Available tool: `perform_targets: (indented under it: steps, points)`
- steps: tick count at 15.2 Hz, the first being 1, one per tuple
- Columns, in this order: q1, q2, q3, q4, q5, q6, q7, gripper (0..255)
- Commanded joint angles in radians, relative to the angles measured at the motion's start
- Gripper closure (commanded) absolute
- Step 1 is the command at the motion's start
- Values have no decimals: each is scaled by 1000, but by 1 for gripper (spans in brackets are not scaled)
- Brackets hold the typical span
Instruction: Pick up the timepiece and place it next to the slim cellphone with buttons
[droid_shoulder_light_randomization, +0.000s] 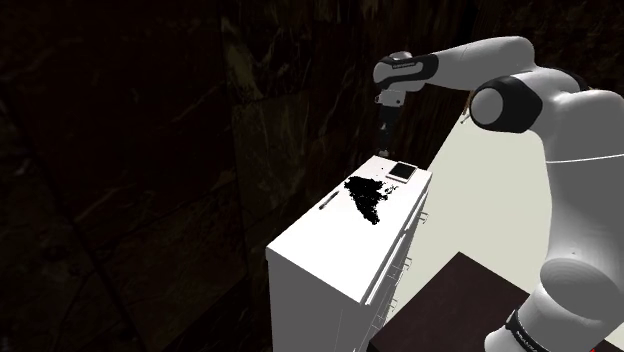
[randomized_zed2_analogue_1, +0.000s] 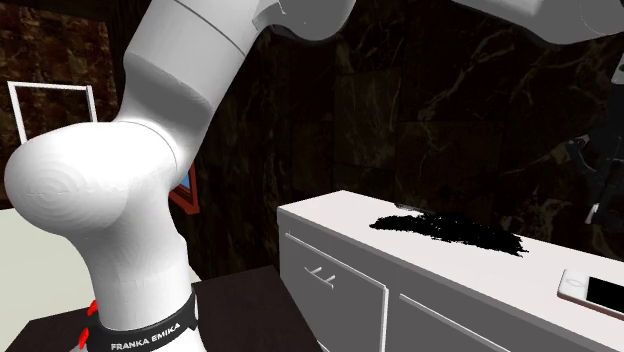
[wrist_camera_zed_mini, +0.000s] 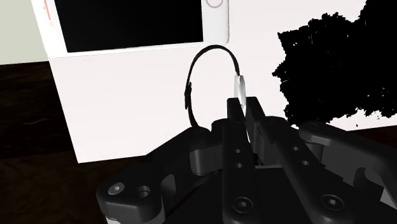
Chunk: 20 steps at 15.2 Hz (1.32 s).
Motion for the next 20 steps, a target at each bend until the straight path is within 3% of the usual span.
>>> perform_targets:
  steps: [1, 9, 17, 18, 20]
  points:
    - [7, 34, 0, -20, 3, 135, 5, 255]
    - [11, 56, 1, -93, 11, 229, -6, 255]
    - [12, 56, 0, -93, 11, 229, -6, 255]
    - [11, 38, -2, -110, 9, 228, -10, 0]
    - [7, 42, -3, -101, 10, 223, -13, 0]
